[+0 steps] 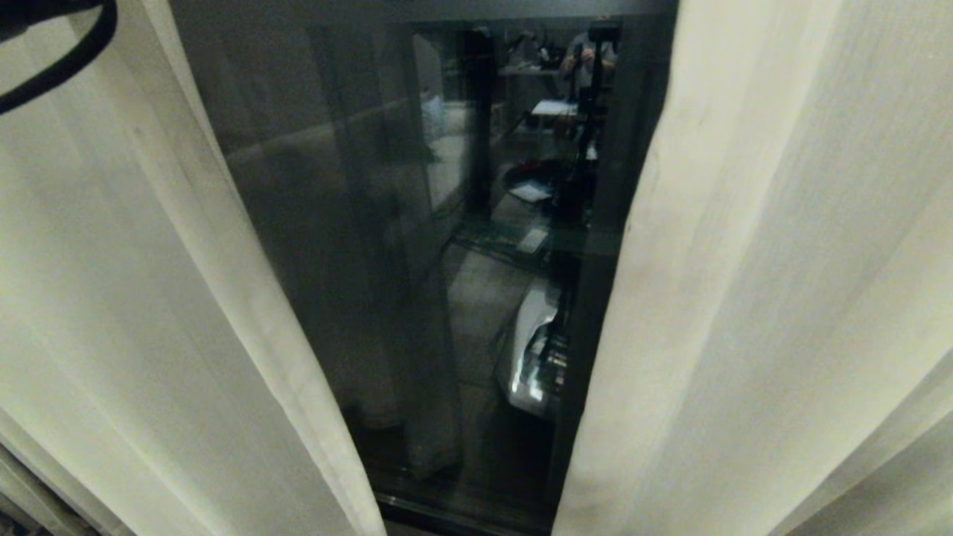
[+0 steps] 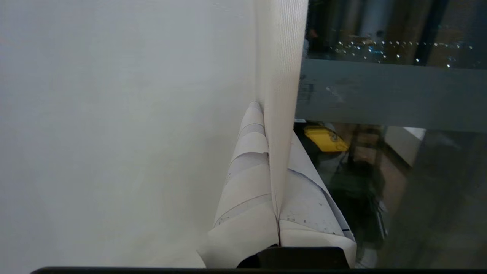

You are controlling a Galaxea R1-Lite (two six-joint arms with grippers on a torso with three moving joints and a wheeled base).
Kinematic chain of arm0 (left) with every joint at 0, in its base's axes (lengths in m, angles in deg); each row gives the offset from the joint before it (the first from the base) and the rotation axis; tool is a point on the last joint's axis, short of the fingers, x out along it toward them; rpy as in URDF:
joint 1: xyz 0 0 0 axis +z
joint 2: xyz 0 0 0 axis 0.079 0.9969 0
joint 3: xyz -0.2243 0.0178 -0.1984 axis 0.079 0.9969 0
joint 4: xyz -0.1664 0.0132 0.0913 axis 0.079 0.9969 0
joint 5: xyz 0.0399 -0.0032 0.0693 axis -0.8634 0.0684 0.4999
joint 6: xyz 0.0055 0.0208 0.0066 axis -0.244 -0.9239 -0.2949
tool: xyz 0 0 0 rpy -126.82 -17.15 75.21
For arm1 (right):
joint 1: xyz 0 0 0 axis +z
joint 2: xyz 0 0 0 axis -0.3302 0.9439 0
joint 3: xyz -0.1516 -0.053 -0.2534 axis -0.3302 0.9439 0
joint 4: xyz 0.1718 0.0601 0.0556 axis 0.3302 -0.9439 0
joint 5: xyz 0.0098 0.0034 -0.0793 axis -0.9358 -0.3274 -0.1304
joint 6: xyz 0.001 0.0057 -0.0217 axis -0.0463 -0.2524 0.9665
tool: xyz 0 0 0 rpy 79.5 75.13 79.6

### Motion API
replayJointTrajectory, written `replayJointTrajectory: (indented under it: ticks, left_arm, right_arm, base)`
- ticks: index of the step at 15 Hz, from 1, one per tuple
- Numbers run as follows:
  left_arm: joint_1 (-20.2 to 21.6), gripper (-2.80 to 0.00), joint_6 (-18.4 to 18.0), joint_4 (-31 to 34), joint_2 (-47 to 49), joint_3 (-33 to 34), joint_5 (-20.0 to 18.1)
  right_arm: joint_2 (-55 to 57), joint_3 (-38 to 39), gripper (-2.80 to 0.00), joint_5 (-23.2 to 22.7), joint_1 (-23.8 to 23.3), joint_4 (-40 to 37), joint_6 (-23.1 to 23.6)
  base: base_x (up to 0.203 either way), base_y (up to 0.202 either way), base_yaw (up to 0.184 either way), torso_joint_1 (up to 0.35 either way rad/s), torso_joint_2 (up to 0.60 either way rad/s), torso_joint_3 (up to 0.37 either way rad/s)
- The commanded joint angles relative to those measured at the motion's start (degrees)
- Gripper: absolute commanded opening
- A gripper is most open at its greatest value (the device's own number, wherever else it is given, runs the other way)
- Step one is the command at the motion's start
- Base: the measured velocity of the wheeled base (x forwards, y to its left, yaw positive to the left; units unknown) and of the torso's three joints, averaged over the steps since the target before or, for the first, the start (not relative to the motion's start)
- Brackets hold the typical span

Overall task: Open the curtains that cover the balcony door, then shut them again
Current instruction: Close the inner curtains on both sides

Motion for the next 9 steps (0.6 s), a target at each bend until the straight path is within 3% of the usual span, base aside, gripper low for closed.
replayJointTrajectory:
  ticks: [1,5,9]
  left_arm:
    - [0.0,-2.80,0.1,-0.3,-1.1,0.3,0.0]
    - [-1.1,-2.80,0.0,-0.3,-0.7,-0.1,-0.2]
    - [-7.3,-2.80,0.0,-0.3,2.2,-2.5,0.1]
  right_arm:
    - [0.1,0.0,-2.80,0.0,0.0,0.0,0.0]
    - [0.1,0.0,-2.80,0.0,0.0,0.0,0.0]
    - [0.1,0.0,-2.80,0.0,0.0,0.0,0.0]
  base:
    - [0.000,0.000,0.000,0.000,0.00,0.000]
    - [0.000,0.000,0.000,0.000,0.00,0.000]
    - [0.000,0.000,0.000,0.000,0.00,0.000]
